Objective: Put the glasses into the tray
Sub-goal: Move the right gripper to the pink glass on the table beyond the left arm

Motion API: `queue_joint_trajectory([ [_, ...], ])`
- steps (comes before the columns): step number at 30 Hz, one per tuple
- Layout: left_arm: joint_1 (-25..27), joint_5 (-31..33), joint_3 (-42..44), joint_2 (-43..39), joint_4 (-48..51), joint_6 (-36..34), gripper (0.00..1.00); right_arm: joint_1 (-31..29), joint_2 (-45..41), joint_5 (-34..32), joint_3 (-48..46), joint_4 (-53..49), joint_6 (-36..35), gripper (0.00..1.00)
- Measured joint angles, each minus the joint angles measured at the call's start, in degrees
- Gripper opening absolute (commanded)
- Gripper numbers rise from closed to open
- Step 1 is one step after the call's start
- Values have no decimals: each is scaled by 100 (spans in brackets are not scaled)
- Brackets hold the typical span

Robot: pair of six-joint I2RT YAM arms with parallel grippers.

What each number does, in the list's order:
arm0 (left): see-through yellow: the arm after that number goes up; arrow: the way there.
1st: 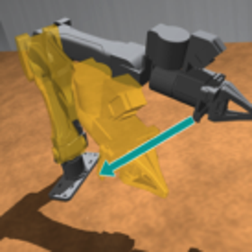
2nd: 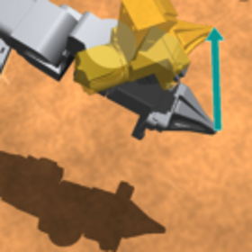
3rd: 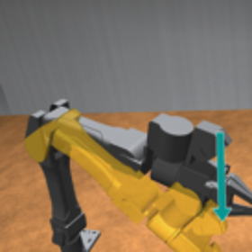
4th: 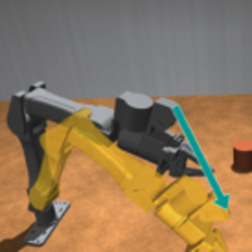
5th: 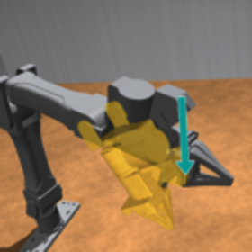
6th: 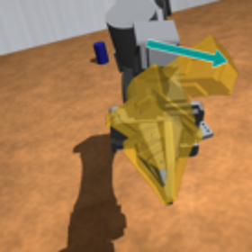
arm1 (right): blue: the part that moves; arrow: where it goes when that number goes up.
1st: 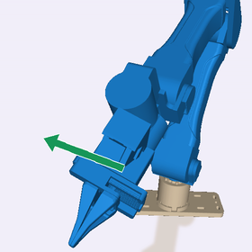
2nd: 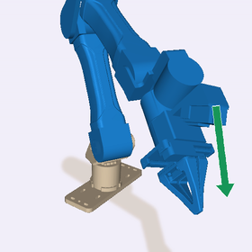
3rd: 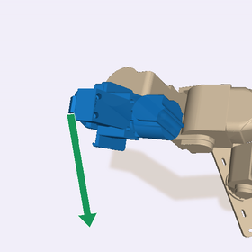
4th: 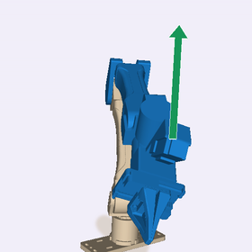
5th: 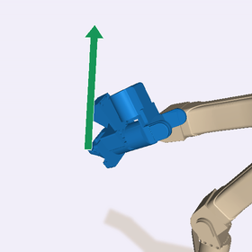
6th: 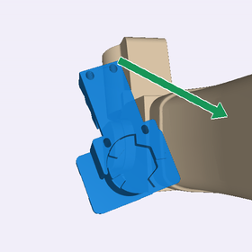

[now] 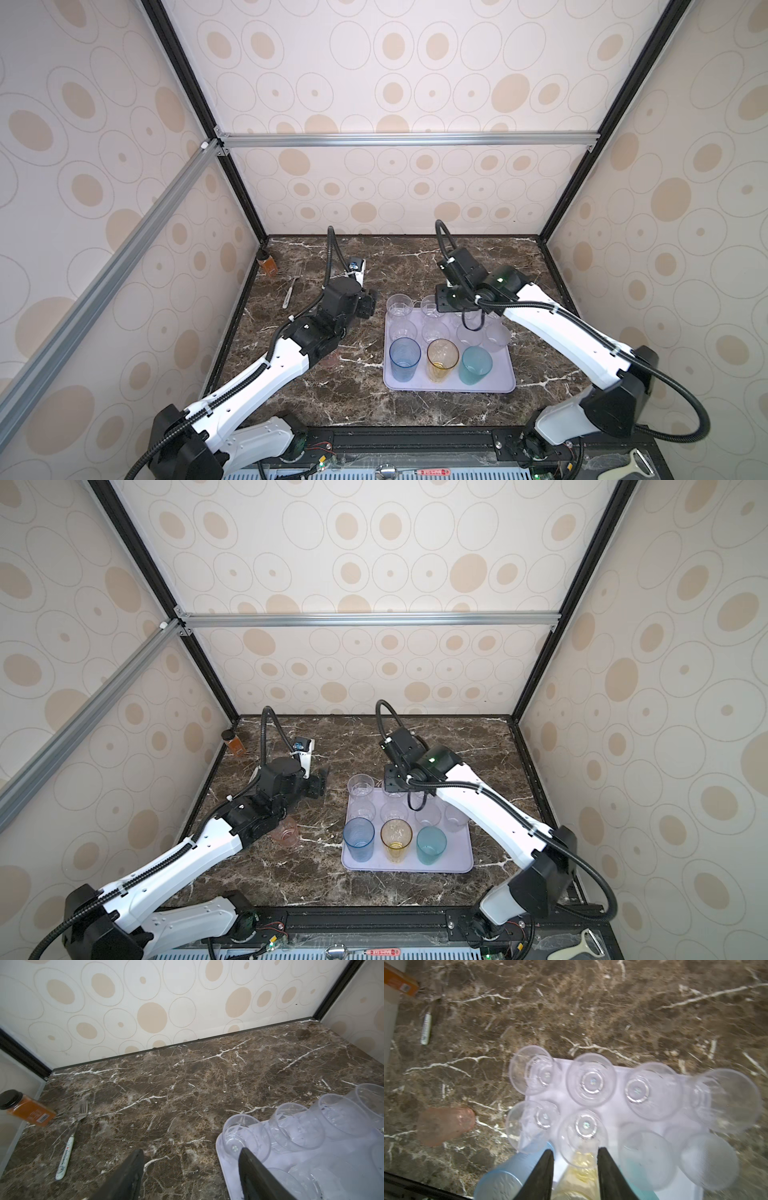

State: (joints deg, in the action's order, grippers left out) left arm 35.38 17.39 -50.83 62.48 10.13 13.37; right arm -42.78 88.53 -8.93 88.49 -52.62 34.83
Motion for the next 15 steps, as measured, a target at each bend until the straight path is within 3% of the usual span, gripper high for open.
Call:
queue_joint_trajectory([
  [6, -1104, -203, 595, -586, 262, 229, 73, -472, 1375, 398, 1126, 398, -74, 38],
  [15, -2208, -297, 1445, -1147, 525, 789, 73, -1193, 2962, 863, 2535, 553, -105, 38],
])
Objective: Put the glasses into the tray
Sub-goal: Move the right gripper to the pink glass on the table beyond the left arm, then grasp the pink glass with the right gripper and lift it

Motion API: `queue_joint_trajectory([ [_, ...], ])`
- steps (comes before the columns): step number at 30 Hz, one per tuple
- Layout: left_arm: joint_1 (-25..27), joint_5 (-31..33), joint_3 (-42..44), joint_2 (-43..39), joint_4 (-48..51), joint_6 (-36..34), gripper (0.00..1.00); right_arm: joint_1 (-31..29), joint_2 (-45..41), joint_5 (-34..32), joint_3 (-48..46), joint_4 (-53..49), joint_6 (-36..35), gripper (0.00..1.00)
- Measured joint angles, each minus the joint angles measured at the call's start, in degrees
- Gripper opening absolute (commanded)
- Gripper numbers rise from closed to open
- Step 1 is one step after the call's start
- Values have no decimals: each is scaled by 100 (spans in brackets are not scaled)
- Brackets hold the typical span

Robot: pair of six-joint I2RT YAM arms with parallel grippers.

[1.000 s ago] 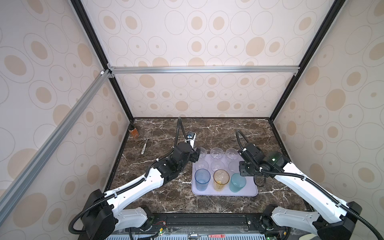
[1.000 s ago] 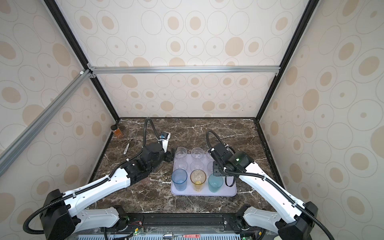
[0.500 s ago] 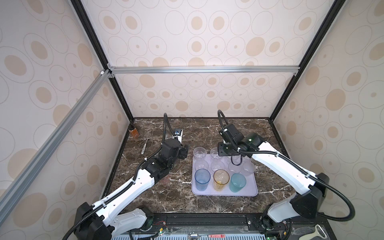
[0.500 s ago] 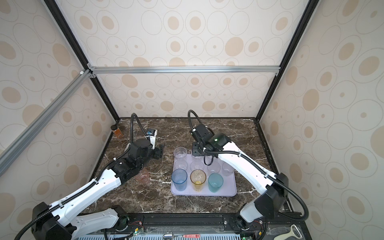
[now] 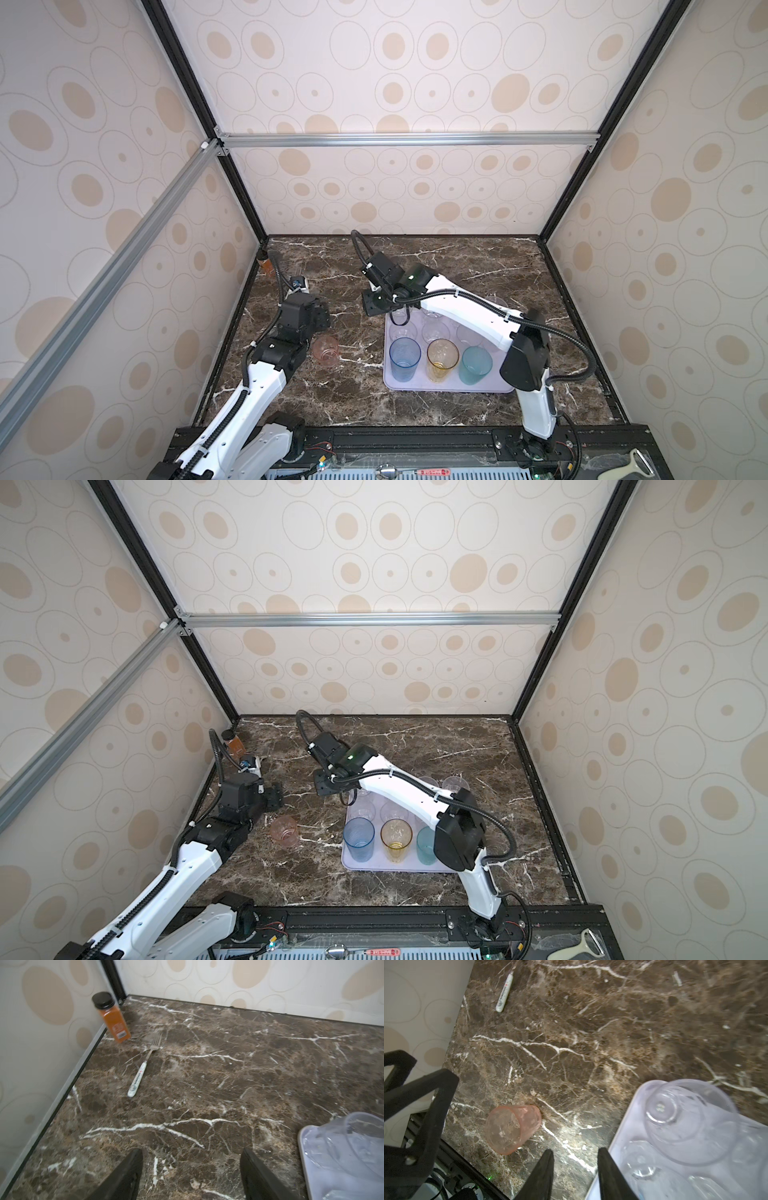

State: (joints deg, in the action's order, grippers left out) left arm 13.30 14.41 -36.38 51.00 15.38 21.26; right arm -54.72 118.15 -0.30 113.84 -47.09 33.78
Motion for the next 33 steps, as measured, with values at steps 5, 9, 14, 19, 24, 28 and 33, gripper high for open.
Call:
queue_joint_trajectory([
  [5, -638, 4, 417, -175, 39, 525, 71, -219, 697, 310, 568, -7, 35, 38],
  [9, -903, 46, 511, -275, 57, 739, 70, -330, 1167, 509, 981, -2, 70, 38],
  [14, -1067, 109, 540, -420, 55, 789, 69, -461, 1403, 710, 1093, -24, 92, 38],
  [19, -1097, 26, 584, -442, 50, 809, 69, -614, 1613, 841, 1287, -87, 90, 38],
  [24, -1099, -39, 605, -444, 46, 813, 69, -695, 1679, 870, 1357, -105, 72, 33],
  [28, -1102, -66, 614, -463, 44, 813, 69, -708, 1858, 822, 1554, -153, 50, 30],
  [33, -1102, -111, 634, -516, 13, 813, 69, -713, 2087, 708, 1611, -190, -22, 25],
])
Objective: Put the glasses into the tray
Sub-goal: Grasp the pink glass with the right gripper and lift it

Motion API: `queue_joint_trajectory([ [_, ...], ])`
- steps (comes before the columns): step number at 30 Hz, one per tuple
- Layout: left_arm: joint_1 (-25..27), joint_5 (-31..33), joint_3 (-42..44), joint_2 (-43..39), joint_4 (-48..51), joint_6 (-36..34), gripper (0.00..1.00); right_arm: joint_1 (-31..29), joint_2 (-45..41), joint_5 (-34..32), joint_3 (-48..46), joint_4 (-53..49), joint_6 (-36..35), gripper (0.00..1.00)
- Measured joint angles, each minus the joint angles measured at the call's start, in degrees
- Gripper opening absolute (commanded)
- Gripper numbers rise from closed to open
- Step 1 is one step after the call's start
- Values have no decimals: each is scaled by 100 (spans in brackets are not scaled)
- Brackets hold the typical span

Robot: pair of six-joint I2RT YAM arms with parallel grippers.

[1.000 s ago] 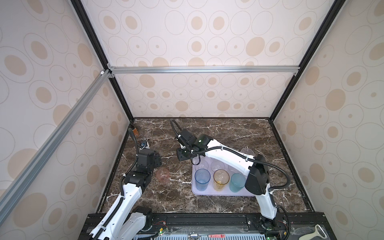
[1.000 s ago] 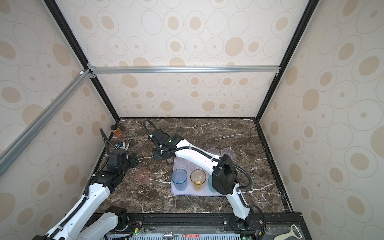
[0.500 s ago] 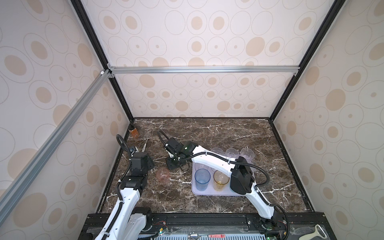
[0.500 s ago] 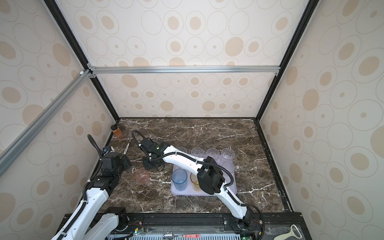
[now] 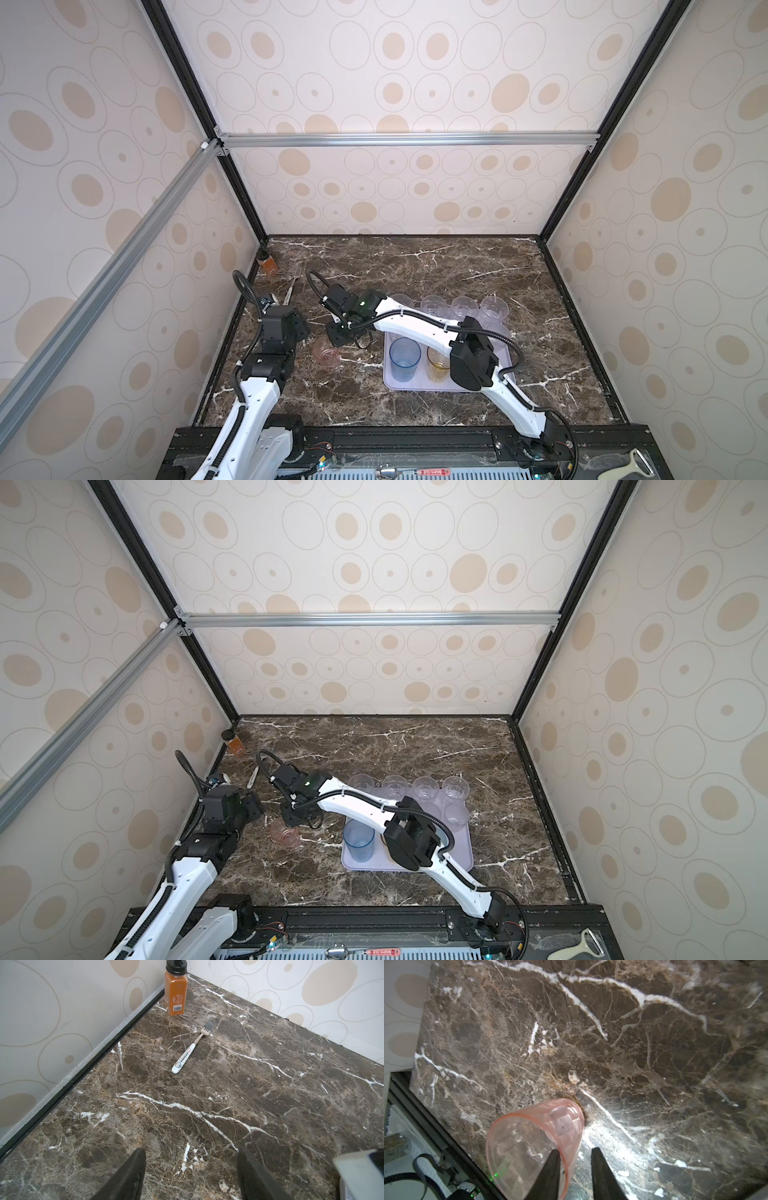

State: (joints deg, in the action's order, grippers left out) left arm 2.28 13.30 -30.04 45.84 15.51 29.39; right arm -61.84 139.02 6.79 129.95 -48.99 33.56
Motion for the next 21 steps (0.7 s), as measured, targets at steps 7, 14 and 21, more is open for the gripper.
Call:
queue_joint_trajectory([
  [7, 0, -48, 57, -4, -37, -2, 69, -15, 192, -234, 229, -146, -160, 8],
  [14, 0, -2, 4, -85, 11, -131, 69, -17, 181, -459, 267, -225, -247, 5],
  [21, 0, 133, -697, -291, 223, -393, 69, 61, -131, -625, 269, -286, -345, 4],
])
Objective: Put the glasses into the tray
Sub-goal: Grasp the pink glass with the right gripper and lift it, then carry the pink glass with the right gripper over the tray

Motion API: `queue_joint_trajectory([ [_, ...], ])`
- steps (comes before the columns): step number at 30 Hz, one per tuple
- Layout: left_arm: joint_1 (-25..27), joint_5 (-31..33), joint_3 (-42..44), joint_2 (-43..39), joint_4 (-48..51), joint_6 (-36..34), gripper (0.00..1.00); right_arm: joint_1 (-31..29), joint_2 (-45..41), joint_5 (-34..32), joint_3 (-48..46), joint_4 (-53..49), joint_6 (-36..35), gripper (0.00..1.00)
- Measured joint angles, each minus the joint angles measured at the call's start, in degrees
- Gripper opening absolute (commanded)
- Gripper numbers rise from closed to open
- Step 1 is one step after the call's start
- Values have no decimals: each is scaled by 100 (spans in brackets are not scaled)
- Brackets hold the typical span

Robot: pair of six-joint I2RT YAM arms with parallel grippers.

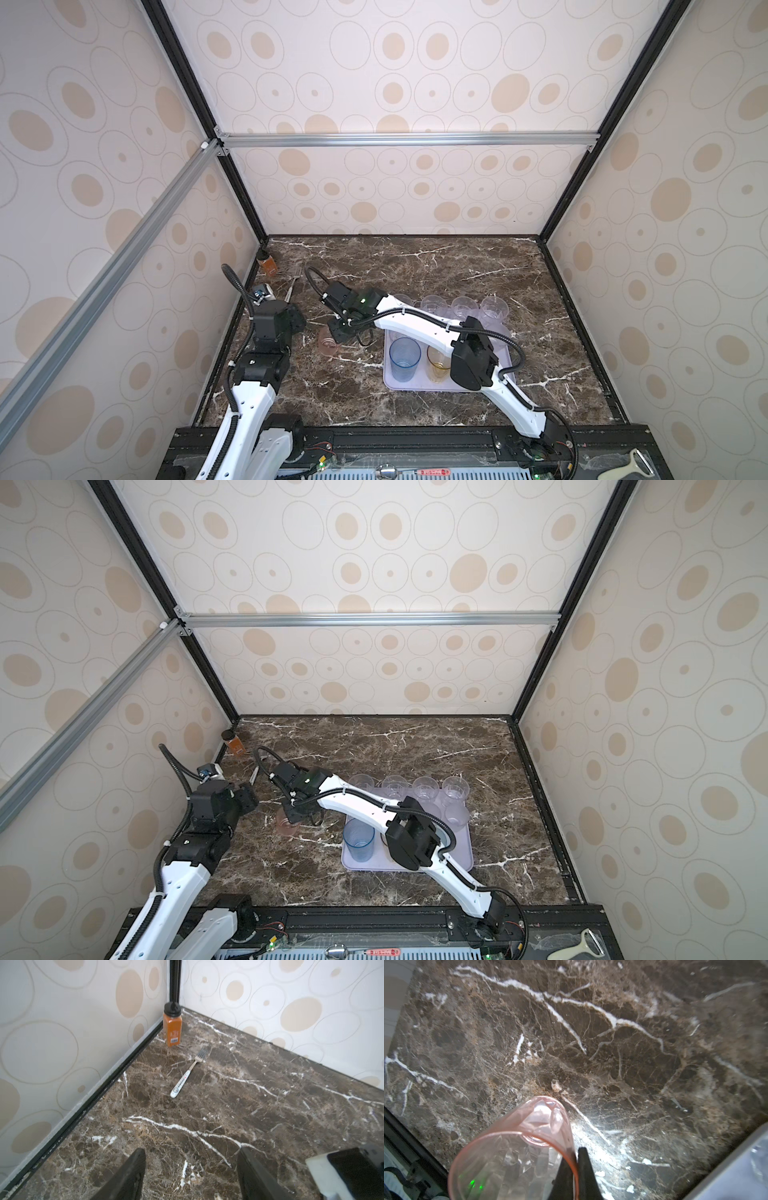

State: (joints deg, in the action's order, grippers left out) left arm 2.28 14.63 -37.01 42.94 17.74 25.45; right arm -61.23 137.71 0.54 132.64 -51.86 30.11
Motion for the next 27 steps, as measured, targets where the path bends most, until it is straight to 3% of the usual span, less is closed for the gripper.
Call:
queue_joint_trajectory([
  [5, 118, 74, -501, -107, 103, -68, 69, 122, -498, -136, -4, -24, -61, 3],
  [10, 616, 227, -787, -107, 131, -66, 70, 284, -1200, -308, -339, 2, -96, 3],
  [27, 3324, 1381, -1602, 1078, 107, -66, 71, 1025, -3309, -890, -2767, 304, -105, 1],
])
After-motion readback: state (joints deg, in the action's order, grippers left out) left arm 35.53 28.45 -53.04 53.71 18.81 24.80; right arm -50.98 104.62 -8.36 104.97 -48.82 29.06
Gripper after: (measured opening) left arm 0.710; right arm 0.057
